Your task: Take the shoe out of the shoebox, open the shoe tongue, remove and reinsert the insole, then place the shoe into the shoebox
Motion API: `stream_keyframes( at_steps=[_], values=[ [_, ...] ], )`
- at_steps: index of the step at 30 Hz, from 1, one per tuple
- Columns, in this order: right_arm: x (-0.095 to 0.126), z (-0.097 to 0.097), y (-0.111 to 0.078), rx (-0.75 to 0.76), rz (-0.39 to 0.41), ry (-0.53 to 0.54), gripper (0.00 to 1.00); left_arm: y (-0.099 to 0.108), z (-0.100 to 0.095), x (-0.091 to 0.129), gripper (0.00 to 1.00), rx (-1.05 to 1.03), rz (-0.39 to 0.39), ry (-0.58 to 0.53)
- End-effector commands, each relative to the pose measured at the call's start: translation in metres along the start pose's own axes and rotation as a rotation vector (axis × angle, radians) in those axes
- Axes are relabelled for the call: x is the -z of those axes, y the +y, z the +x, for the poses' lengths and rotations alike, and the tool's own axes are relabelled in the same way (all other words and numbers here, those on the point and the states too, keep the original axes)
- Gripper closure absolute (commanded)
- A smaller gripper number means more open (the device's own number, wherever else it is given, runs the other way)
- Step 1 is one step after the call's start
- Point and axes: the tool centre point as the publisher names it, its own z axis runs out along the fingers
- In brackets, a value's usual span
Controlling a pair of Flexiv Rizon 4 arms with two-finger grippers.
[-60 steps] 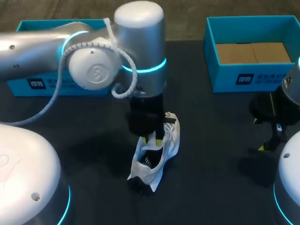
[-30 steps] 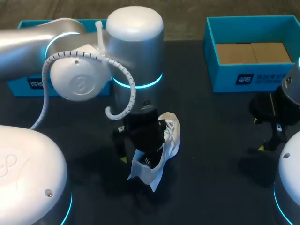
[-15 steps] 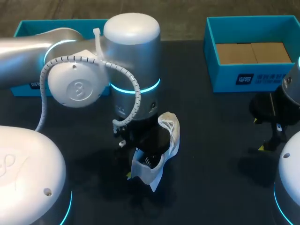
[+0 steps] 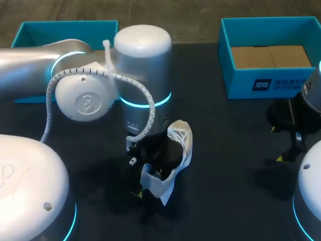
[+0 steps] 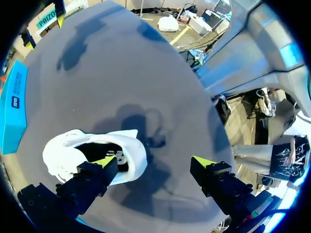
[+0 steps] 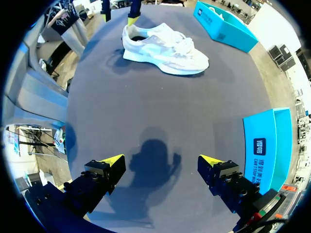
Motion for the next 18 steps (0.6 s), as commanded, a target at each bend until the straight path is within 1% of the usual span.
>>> stream_keyframes(
  at_steps=[1, 3, 8, 10, 12, 14, 18],
  values=[
    [0.0, 0.002, -0.001, 0.001, -0.001, -0.003, 0.0, -0.002, -0.003, -0.013, 0.0, 0.007, -0.014, -0.004],
    [0.0, 0.002, -0.001, 0.001, -0.001, -0.003, 0.0, -0.002, -0.005, -0.018, 0.0, 0.002, -0.014, -0.01],
    [0.0, 0.002, -0.001, 0.001, -0.001, -0.003, 0.0, -0.005, -0.009, -0.036, 0.0, 0.013, -0.048, -0.045],
    [0.0, 0.002, -0.001, 0.001, -0.001, -0.003, 0.0, -0.003, -0.012, -0.042, 0.0, 0.036, -0.042, -0.049],
    [0.0, 0.002, -0.001, 0.001, -0.001, -0.003, 0.0, -0.002, -0.014, -0.046, 0.0, 0.021, -0.017, -0.036],
    [0.0, 0.002, -0.001, 0.001, -0.001, -0.003, 0.0, -0.002, -0.015, -0.05, 0.0, 0.026, -0.026, -0.041],
    [0.0, 0.002, -0.001, 0.001, -0.001, -0.003, 0.0, 0.001, -0.014, -0.054, 0.0, 0.025, -0.021, -0.052]
  ],
)
